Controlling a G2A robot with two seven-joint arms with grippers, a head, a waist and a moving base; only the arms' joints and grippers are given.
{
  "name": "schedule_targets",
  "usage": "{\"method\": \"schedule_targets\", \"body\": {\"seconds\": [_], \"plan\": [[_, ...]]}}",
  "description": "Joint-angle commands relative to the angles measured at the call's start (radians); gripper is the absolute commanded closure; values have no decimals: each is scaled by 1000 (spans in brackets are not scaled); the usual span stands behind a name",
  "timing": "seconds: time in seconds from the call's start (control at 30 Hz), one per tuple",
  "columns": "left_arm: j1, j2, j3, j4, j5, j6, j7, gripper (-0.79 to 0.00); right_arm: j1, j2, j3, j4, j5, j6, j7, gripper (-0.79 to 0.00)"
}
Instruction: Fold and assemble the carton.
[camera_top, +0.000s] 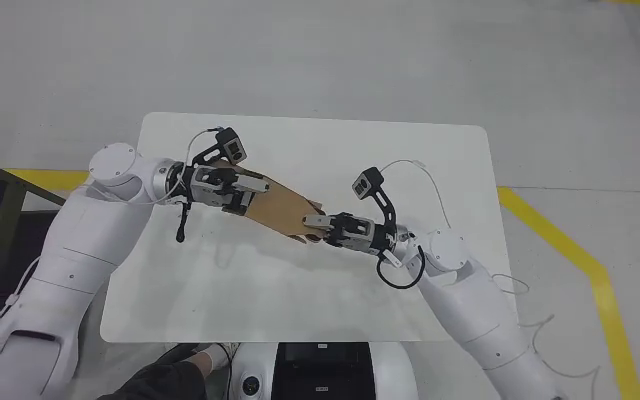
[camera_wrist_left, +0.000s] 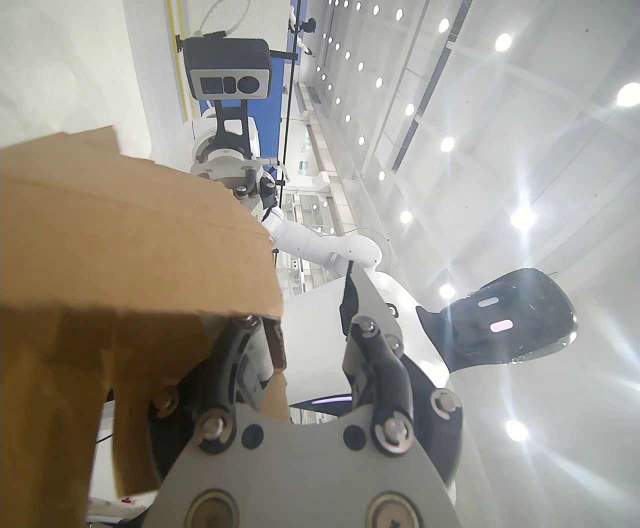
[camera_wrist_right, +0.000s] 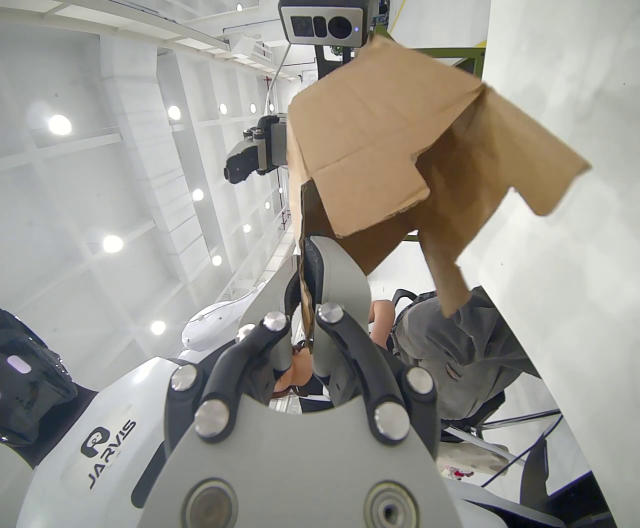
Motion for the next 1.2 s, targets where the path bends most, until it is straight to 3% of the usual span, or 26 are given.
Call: {"method": "schedule_targets", "body": {"seconds": [0.0, 0.3, 0.47, 0.57, 0.7, 0.73, 0.77, 0.8, 0.83, 1.17], "plan": [[3, -1, -2, -3, 4, -3, -4, -215, 1, 0, -1, 1, 0, 0, -1, 0], [19, -2, -14, -11, 63, -10, 11, -197, 0, 1, 7, -1, 0, -2, -6, 0], [30, -3, -18, -15, 82, -10, 18, -111, -3, 2, 11, -5, 0, -3, -8, 0], [34, -5, -20, -17, 75, -4, 14, 0, -4, 2, 11, -6, 0, -2, -9, 0], [38, -8, -22, -18, 63, 1, 5, 0, -4, 1, 9, -5, 0, -1, -13, 0], [39, -9, -22, -18, 61, 2, 1, 0, -4, 1, 9, -5, 1, -1, -14, -40], [40, -10, -24, -18, 59, 2, -1, 0, -4, 1, 9, -5, 1, -3, -16, -203], [41, -10, -24, -17, 60, 3, -3, 0, -5, 1, 10, -4, 4, -4, -20, -422], [41, -11, -25, -17, 60, 5, -3, 0, -5, 0, 11, -4, 7, -6, -23, -785], [44, -15, -50, 15, 81, -28, 53, 0, -18, 9, 72, -20, 46, -17, -31, -785]]}}
